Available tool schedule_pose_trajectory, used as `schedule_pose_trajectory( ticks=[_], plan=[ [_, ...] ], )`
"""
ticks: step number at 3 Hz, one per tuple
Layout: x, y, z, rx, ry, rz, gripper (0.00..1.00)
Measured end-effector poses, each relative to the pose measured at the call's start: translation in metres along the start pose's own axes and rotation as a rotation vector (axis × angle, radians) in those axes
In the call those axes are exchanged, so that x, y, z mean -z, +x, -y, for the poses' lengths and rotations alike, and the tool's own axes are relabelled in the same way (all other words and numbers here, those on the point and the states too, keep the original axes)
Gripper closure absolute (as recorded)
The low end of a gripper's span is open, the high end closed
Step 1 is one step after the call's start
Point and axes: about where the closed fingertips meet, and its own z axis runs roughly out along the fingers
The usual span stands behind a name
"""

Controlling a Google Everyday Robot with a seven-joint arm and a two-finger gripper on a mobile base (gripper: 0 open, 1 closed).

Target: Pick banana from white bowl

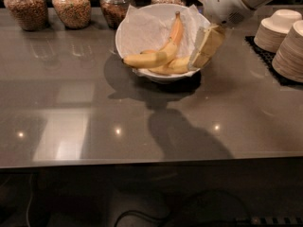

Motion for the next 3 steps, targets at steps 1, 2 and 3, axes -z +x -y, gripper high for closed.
schedule_pose_trajectory(
  ticks=[1,2,3],
  plan=[
    [-0.021,0.005,0.017,0.122,-0.016,0.007,0.0],
    [-0.043,0.007,0.028,0.202,-0.038,0.017,0.19],
    [-0.058,0.008,0.025,0.235,-0.073,0.027,0.42]
  ],
)
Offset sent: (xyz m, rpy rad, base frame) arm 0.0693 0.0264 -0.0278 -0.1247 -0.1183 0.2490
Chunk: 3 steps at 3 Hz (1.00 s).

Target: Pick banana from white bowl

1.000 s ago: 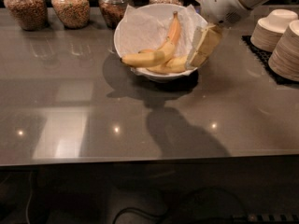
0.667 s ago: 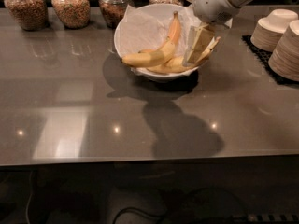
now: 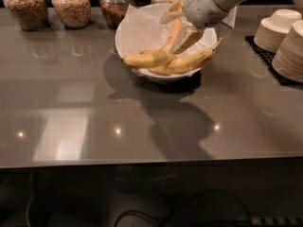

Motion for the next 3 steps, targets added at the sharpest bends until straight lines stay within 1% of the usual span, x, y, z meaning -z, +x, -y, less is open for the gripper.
schedule_pose_trajectory(
  ticks=[1,2,3],
  plan=[
    [-0.011,-0.002,-0.012,0.004,-0.042,0.017,0.45],
    [-0.024,-0.007,-0.026,0.004,-0.091,0.039,0.41],
    [-0.035,-0.011,-0.031,0.01,-0.117,0.059,0.4]
  ],
)
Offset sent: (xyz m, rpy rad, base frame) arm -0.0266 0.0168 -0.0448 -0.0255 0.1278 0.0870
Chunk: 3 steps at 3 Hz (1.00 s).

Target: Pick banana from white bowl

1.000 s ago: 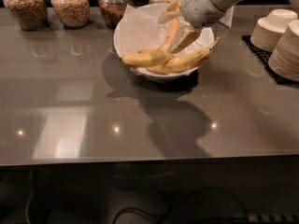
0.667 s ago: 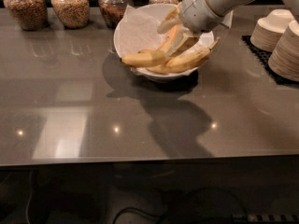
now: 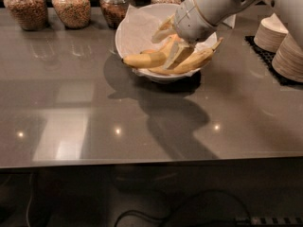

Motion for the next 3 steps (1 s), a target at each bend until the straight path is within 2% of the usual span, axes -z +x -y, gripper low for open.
schedule_pose_trajectory(
  ticks=[2,3],
  plan=[
    [-0.018,0.003,0.014,0.015,0.004,0.024,0.4],
    [-0.031,0.008,0.012,0.016,-0.024,0.026,0.4]
  ],
)
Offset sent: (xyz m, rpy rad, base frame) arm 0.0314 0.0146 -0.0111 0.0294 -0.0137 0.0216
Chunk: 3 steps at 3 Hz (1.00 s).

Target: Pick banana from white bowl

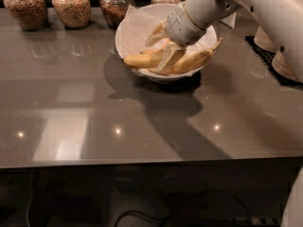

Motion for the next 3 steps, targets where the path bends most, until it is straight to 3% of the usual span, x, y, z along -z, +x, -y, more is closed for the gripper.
schedule_pose_trajectory(
  ticks=[1,3],
  plan=[
    [-0.0091,0.0042,-0.005,-0.005,-0.025,-0.001,0.41],
    [-0.0121,0.0094,-0.0045,-0.01,-0.01,-0.018,0.82]
  ],
)
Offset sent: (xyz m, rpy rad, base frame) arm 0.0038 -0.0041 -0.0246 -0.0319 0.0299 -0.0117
